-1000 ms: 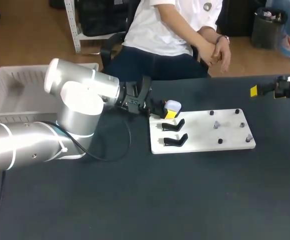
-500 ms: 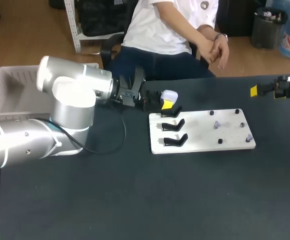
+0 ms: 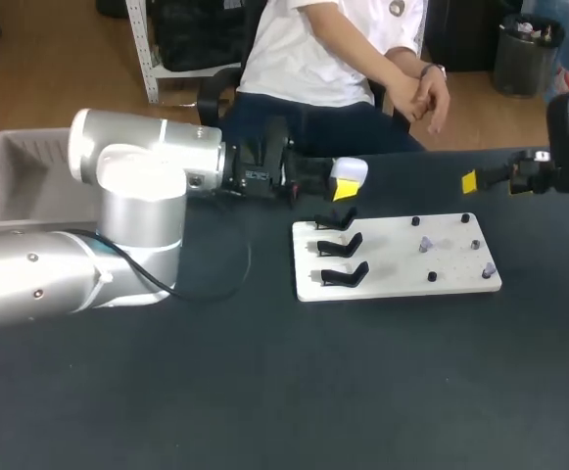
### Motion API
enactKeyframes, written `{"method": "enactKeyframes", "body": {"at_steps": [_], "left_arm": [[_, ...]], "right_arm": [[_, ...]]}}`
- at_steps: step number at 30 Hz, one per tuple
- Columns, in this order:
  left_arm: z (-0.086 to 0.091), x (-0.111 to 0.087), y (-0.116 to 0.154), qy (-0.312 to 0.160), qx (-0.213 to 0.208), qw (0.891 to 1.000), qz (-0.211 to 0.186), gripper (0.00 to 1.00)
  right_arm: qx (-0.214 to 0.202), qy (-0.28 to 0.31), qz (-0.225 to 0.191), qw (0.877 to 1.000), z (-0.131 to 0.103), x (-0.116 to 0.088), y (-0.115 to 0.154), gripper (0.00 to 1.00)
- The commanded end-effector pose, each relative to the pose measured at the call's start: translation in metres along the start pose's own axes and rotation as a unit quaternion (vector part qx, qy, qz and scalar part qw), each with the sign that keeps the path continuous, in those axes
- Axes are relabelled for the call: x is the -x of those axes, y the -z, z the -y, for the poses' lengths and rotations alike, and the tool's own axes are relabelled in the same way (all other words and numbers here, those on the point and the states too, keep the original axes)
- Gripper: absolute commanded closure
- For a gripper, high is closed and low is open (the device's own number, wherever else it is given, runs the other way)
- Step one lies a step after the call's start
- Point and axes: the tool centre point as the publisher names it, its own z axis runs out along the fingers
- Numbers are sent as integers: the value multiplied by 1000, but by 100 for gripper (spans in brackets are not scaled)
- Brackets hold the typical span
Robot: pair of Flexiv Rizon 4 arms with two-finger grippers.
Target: Pick up each earbud case from the left stands, insert the matching earbuds, close the lid, and place the case in the box.
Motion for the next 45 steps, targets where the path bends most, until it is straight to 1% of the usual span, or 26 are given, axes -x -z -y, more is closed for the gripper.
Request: {"method": "enactKeyframes", "body": {"at_steps": [1, 4, 7, 11, 19, 28, 39, 41, 45], "left_arm": [[7, 7, -14, -8, 22, 1000, 5, 100], [10, 13, -24, -14, 16, 1000, 6, 100], [12, 16, -31, -18, 6, 1000, 9, 100], [17, 19, -37, -24, -5, 1000, 10, 100], [29, 22, -43, -32, -24, 999, 12, 100], [33, 21, -44, -35, -28, 999, 5, 100], [43, 23, -42, -41, -38, 998, 13, 100], [44, 23, -41, -39, -36, 998, 19, 100], [43, 25, -31, -28, -20, 998, 43, 100]], "right_arm": [[20, 5, -3, 1000, -12, 4, -18, 0], [32, 11, -10, 999, -25, 5, -26, 0], [42, 14, -19, 999, -31, 6, -34, 0], [47, 18, -20, 999, -36, 8, -41, 0], [60, 23, -33, 997, -42, 13, -55, 0], [69, 30, -40, 996, -47, 19, -64, 0], [64, 38, -37, 997, -47, 30, -61, 0], [52, 45, -38, 997, -47, 32, -57, 0], [30, 57, -32, 997, -41, 32, -43, 0]]}}
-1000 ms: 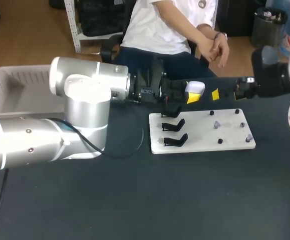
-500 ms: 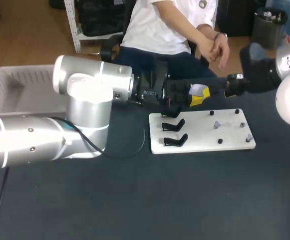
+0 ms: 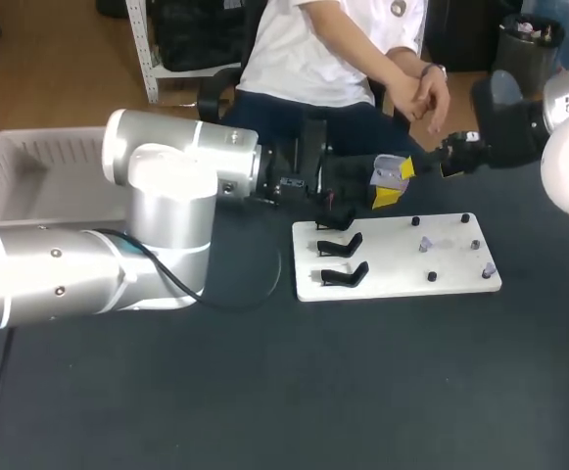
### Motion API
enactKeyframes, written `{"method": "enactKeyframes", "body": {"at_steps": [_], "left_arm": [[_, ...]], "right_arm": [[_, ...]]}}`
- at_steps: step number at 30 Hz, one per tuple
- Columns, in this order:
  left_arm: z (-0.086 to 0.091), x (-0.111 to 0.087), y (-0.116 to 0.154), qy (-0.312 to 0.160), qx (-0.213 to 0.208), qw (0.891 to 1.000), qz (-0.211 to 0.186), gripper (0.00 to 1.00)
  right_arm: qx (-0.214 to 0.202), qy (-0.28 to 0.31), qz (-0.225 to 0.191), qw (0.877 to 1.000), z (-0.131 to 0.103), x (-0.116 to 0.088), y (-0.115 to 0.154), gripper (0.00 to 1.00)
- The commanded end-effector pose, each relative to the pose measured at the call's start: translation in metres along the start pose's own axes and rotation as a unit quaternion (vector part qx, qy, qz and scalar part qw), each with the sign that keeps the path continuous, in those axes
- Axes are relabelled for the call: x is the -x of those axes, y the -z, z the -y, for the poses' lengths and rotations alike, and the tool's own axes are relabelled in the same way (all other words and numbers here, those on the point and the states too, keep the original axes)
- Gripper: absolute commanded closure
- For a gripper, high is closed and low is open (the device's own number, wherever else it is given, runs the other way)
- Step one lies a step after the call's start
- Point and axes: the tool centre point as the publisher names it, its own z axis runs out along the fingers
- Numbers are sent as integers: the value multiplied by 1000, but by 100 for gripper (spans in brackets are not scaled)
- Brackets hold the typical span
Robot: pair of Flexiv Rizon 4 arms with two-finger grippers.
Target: Pick up each earbud case from the left stands, insert the matching earbuds, close the lid, and place the case in the box.
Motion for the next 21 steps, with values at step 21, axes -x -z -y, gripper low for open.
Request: {"method": "enactKeyframes", "body": {"at_steps": [21], "left_arm": [[5, 14, 52, -6, 62, 996, 57, 100]], "right_arm": [[-152, -4, -74, 986, 7, -76, 65, 0]]}}
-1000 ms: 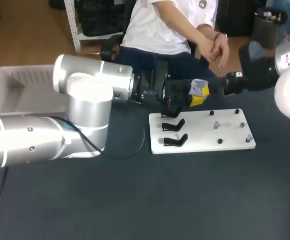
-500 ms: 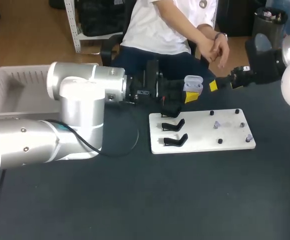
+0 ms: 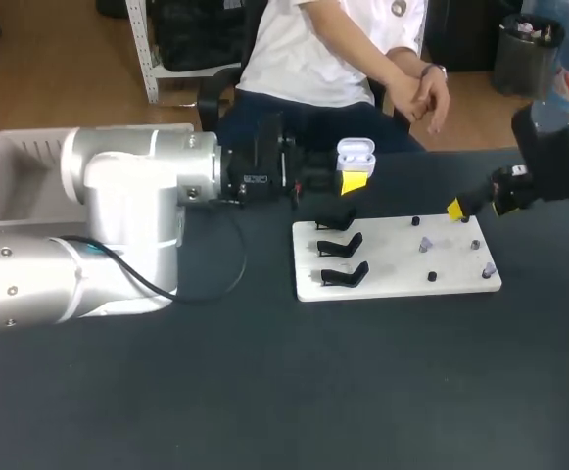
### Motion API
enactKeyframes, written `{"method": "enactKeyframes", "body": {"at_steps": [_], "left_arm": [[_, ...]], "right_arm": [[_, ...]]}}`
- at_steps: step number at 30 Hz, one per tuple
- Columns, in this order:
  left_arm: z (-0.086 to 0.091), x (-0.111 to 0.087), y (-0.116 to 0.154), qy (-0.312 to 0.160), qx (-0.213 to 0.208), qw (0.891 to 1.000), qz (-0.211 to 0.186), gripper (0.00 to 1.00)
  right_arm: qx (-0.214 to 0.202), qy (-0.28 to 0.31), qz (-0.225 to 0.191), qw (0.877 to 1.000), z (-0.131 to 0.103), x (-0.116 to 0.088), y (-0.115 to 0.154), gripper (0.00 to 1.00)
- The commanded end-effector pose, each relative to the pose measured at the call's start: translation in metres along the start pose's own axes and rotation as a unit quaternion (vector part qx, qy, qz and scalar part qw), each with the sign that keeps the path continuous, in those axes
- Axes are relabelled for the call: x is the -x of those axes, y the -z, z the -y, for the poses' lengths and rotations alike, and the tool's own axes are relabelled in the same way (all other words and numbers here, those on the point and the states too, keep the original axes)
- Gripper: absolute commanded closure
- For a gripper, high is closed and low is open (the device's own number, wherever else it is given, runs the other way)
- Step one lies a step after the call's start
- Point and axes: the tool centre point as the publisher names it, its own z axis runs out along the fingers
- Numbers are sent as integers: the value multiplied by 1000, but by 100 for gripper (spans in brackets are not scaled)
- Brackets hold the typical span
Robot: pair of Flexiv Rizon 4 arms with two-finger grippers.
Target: Pick up each earbud case from the left stands, insert the matching earbuds, close the lid, and place the case in the box.
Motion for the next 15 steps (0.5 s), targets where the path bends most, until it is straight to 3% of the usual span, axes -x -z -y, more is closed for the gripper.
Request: {"method": "enactKeyframes", "body": {"at_steps": [1, 10, 15], "left_arm": [[8, -1, 6, -2, 23, 1000, 7, 100], [11, 5, 6, -3, 21, 1000, 15, 100], [10, 4, -1, 11, 14, 1000, 17, 100]], "right_arm": [[-94, -1, 1, 996, -5, -4, 11, 0], [-94, -1, 1, 996, -5, -4, 11, 0], [-110, -26, -15, 993, 4, -19, 8, 0]]}}
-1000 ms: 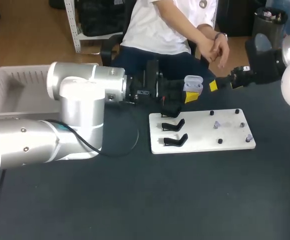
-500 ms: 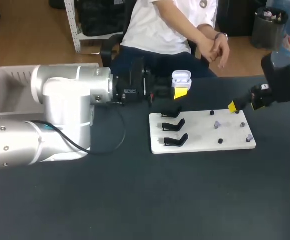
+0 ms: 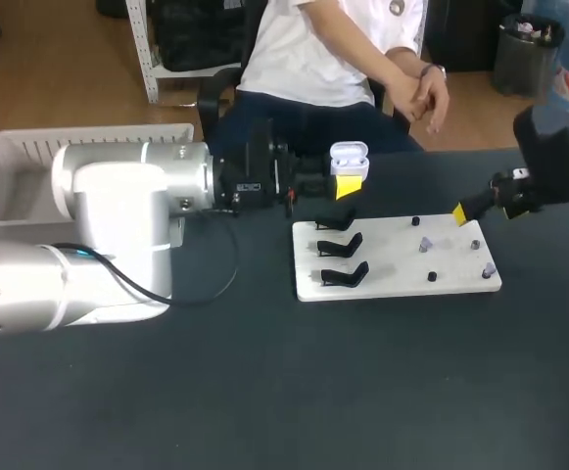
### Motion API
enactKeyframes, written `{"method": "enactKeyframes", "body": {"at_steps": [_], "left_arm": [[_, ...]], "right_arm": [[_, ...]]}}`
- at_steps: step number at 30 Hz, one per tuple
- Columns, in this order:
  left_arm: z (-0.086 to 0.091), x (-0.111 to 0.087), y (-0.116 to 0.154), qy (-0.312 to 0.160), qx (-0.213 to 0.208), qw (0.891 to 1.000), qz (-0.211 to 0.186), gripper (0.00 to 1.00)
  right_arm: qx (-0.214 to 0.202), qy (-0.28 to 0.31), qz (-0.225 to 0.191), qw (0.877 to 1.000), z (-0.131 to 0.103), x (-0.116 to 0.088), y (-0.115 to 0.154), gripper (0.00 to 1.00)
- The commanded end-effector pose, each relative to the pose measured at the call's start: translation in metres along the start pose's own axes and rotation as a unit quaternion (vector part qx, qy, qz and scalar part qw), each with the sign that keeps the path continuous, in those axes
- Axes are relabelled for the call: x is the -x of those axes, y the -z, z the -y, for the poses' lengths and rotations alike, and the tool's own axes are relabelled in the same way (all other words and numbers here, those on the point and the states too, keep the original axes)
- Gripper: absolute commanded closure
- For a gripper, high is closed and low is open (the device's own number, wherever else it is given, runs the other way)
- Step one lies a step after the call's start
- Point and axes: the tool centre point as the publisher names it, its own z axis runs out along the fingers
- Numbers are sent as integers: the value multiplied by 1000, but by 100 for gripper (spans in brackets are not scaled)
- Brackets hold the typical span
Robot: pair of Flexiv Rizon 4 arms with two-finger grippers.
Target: Pick up each earbud case from the left stands, insert the matching earbuds, close the lid, and place the case in the box.
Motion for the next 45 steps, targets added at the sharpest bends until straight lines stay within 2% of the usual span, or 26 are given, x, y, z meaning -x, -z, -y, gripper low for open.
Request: {"method": "enactKeyframes", "body": {"at_steps": [1, 6, 13, 21, 29, 32, 33, 37, 45], "left_arm": [[1, -1, -8, 5, 3, 1000, 1, 100], [0, -4, -10, 22, -11, 1000, 8, 100], [-1, -6, -13, 24, -14, 1000, 3, 100], [-4, -10, -16, 29, -23, 999, -5, 100], [-4, -10, -16, 29, -23, 999, -5, 100], [-4, -10, -16, 29, -23, 999, -5, 100], [-4, -10, -16, 29, -23, 999, -5, 100], [-4, -10, -16, 29, -23, 999, -5, 100], [-4, -10, -16, 29, -23, 999, -5, 100]], "right_arm": [[-76, -14, -5, 997, 4, -10, 1, 0], [-107, -27, -33, 993, 10, -25, 3, 0], [-116, -52, -58, 990, 15, -43, 1, 0], [-139, -53, -73, 986, 15, -52, -2, 0], [-207, -26, -134, 969, 30, -63, -10, 0], [-239, -6, -158, 958, 35, -67, -19, 0], [-258, 6, -173, 950, 35, -67, -22, 0], [-281, 7, -192, 940, 37, -70, -30, 0], [-279, 13, -186, 942, 44, -72, -43, 0]]}}
